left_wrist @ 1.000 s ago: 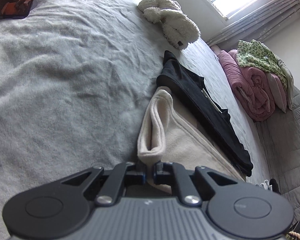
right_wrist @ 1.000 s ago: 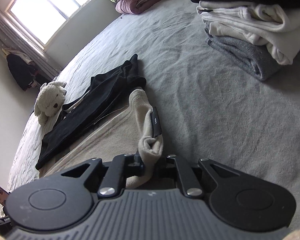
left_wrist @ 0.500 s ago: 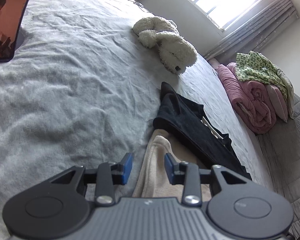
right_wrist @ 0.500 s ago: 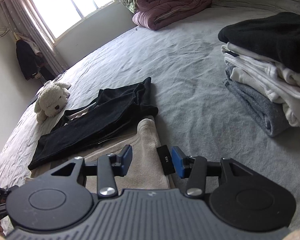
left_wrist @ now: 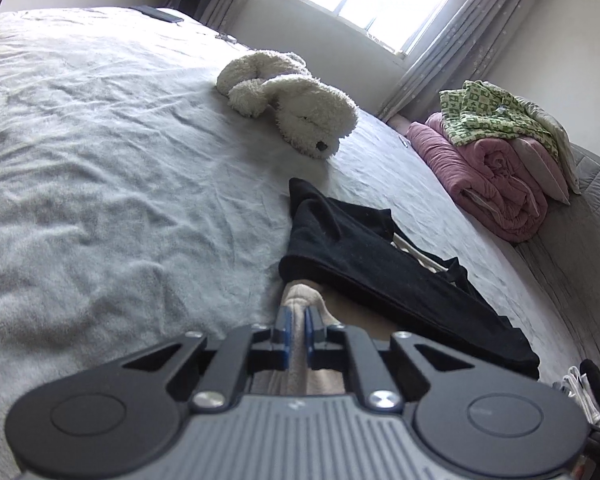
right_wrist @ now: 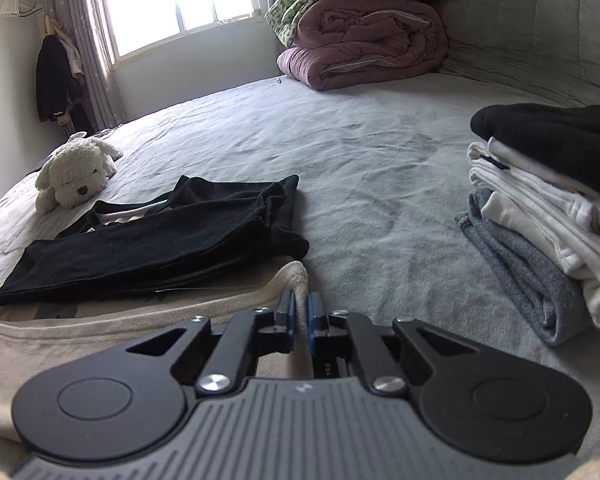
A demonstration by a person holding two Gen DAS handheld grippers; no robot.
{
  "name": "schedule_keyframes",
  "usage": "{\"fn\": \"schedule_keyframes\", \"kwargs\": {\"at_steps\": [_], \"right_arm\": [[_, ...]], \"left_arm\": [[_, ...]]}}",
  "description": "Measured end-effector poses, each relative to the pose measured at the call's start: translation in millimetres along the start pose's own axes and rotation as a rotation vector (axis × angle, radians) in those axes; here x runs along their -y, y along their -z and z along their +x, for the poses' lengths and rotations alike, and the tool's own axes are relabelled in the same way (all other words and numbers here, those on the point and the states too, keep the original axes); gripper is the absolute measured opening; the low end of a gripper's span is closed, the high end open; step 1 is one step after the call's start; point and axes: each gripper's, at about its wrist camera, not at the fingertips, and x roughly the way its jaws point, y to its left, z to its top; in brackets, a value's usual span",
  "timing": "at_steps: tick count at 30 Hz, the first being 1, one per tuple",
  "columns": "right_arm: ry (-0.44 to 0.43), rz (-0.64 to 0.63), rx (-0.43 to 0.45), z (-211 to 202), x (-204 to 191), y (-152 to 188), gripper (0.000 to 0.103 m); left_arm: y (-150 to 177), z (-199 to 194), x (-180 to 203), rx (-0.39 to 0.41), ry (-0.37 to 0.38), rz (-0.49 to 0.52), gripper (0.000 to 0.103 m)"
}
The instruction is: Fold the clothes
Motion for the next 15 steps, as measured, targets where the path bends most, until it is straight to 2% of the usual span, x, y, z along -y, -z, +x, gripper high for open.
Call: {"fn": "schedule_keyframes", "kwargs": {"at_steps": [2,6,7,8,9,10,11,12,15], "right_arm": [[0.005,-0.014,0.002,2,-1,2,0.006],[0.006,-0.024,-0.021,11,1,7,0.008],[0.008,-0.028,-0.018,10,0,6,0.011],[0.01,-0.037,-0.012,8,-1,5,0.021],[0.024,-0.05,-0.002,6,-3,4,0.024],[0.036,-0.062,0.014,3,-5,4,0.036],[0.046,-0.075,0.031,0,-8,3,0.041],[0.049,-0.09,0.055,-4,-11,3,0.048],[0.027,-0.166,0.104,-15,-27,6,0.048]], "left_arm": [[1,-3,4,0.031,-0.002,0.044,0.007],[6,15,2,-0.047,-0.065,0.088,0.008],[6,15,2,-0.047,-0.069,0.083,0.011],[6,15,1,-0.044,-0.072,0.078,0.015],[5,14,0,-0.042,-0.074,0.073,0.016],[4,10,3,-0.018,-0.085,0.078,0.028],[2,5,6,0.008,-0.096,0.085,0.041],[1,0,11,0.038,-0.091,0.108,0.045],[0,-11,28,0.106,-0.04,0.196,0.054]]}}
